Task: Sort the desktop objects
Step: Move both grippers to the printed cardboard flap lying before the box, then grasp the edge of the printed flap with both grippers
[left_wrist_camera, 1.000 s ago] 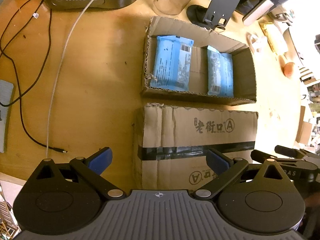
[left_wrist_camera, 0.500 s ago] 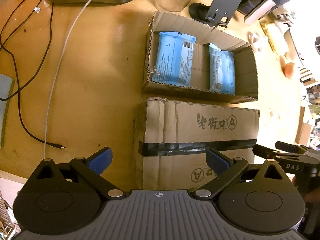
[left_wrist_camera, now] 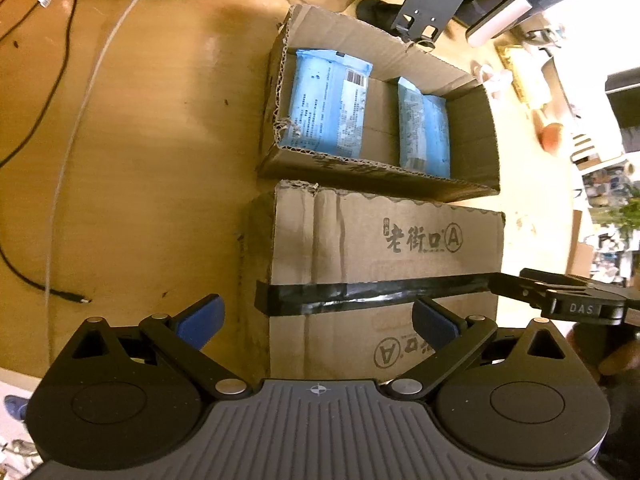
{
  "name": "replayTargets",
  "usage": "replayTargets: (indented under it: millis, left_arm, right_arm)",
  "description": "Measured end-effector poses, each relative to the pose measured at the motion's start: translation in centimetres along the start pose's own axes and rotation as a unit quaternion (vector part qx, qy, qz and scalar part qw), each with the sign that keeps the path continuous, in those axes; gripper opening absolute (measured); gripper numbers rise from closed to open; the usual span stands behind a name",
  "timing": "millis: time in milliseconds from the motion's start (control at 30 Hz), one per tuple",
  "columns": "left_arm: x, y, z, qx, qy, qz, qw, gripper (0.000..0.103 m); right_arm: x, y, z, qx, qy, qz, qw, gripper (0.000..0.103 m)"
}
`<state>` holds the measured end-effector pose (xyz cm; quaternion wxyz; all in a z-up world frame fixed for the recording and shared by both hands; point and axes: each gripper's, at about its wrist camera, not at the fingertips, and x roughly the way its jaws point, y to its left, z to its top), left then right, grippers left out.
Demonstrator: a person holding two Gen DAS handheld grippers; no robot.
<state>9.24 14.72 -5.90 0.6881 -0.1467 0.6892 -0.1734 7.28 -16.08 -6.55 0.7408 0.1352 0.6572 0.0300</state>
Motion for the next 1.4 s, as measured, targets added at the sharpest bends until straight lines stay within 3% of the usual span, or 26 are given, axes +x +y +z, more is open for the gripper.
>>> replayTargets:
  millis: [500, 833, 1000, 1133, 1400]
  left_arm:
    - [1.8, 2.8, -0.3, 0.001, -0.008, -0.107, 0.9942, 0.103]
    - [2.4, 4.4, -0.4, 0.004, -0.029, -0.156, 0.9874, 0.102]
    - [2.8, 4.6, -0.2, 0.009, -0.025, -0.140, 0.9899, 0.088]
    - [3.2, 5.0, 0.0, 0.008, -0.017, -0.127, 0.9917, 0.076]
    - [3.2, 5.2, -0.2, 0.013, -0.023, -0.123, 0.9921, 0.071]
  right_arm:
    - [1.8, -2.1, 0.2, -0.020, -0.003, 0.118, 0.993, 0.103]
    - [2.9, -3.2, 0.1, -0.004, 0.016, 0.169, 0.985, 0.091]
    - [3.1, -3.2, 0.0, 0.001, 0.022, 0.191, 0.981, 0.077]
    - [2.9, -3.2, 0.0, 0.002, 0.022, 0.206, 0.978, 0.059]
    - [2.7, -3.0, -0.1, 0.000, 0.018, 0.205, 0.979, 0.055]
